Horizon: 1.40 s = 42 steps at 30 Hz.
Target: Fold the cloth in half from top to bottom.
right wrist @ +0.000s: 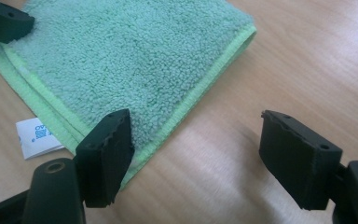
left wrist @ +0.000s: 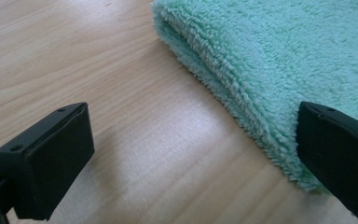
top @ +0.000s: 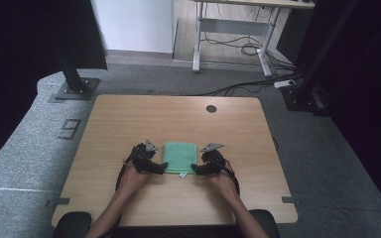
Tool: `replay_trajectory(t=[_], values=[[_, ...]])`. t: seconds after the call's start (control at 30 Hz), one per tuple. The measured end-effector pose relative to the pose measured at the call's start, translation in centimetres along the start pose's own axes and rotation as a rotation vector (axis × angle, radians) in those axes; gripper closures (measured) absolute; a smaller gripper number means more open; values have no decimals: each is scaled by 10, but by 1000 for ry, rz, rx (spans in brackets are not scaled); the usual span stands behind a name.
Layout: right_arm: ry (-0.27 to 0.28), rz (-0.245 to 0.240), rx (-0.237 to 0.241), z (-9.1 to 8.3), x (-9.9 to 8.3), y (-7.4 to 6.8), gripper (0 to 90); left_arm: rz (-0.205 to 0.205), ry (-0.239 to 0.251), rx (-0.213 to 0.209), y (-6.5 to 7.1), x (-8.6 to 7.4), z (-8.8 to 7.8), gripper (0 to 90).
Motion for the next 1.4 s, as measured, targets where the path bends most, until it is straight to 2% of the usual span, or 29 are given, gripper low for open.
replay_trajectory(t=[0.37,0.5,0.63,0.83,1.07,1.27,1.4], values=[[5,24,-20,12,10,11,257,-25,7,12,-16,12,9,0],[7,39,-13,14,11,13,257,-45,7,4,-17,11,10,0],[16,65,1,14,10,14,257,-37,7,8,-16,12,9,0],[3,39,-4,12,12,13,244,-29,-5,3,-15,13,8,0],[6,32,24,4,14,9,187,-26,33,-50,-10,16,-5,9],[6,-3,41,-7,14,3,150,18,31,-71,0,16,-21,8],[13,-16,43,-17,13,2,133,33,34,-90,5,16,-33,7]])
Point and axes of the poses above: each handheld gripper's, and its own axes: z roughly forward along the jaws, x roughly out of its top, y roughly to its right, the point moved 9 cm from there along z, roughly forward along the jaws, and after that the axes turned 9 degrees about -x, right-handed, at the moved point
